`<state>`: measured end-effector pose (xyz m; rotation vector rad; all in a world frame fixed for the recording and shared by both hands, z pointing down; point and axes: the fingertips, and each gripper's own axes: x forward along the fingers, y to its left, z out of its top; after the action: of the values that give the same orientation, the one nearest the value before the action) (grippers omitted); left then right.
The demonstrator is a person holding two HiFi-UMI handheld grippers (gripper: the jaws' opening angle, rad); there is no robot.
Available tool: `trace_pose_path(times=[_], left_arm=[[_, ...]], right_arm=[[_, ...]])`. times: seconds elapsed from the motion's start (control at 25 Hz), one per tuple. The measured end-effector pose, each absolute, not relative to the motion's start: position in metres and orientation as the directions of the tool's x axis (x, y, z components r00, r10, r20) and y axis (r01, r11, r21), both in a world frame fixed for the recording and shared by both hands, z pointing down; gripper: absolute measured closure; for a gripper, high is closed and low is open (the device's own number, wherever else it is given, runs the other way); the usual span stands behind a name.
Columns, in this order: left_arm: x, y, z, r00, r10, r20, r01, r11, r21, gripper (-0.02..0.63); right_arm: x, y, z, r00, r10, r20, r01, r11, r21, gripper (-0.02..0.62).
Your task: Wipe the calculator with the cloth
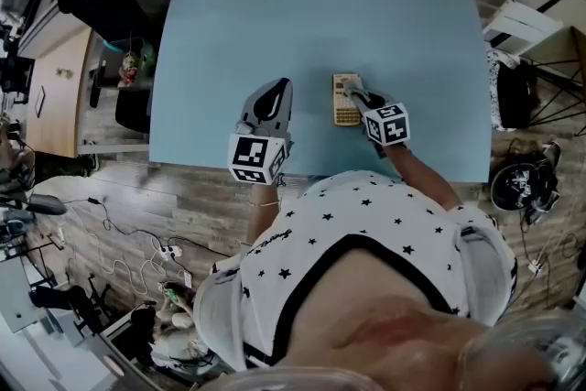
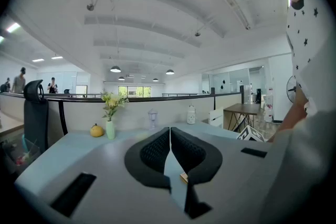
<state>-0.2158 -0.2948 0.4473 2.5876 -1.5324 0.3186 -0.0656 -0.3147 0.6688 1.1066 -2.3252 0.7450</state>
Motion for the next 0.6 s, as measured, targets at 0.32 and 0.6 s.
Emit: trace_pose_path(times=[0.32,0.6], left_arm=[[-0.209,-0.294,0.447,0.477,-0.845,0.241,-0.87,-0.493,-0.009,0.577],[-0.211,-0.292,0.447,0.47,-0.848,0.243,-0.874,-0.487,-0.008,0.577]], right_arm=[[-0.053,-0.312,0.675,-0.552,-0.564,0.614,-0.82,0.499,-0.28,0.541],[-0.052,-0.314,0.67,-0.554,-0.571,0.606,-0.822,0.491,-0.289,0.541]])
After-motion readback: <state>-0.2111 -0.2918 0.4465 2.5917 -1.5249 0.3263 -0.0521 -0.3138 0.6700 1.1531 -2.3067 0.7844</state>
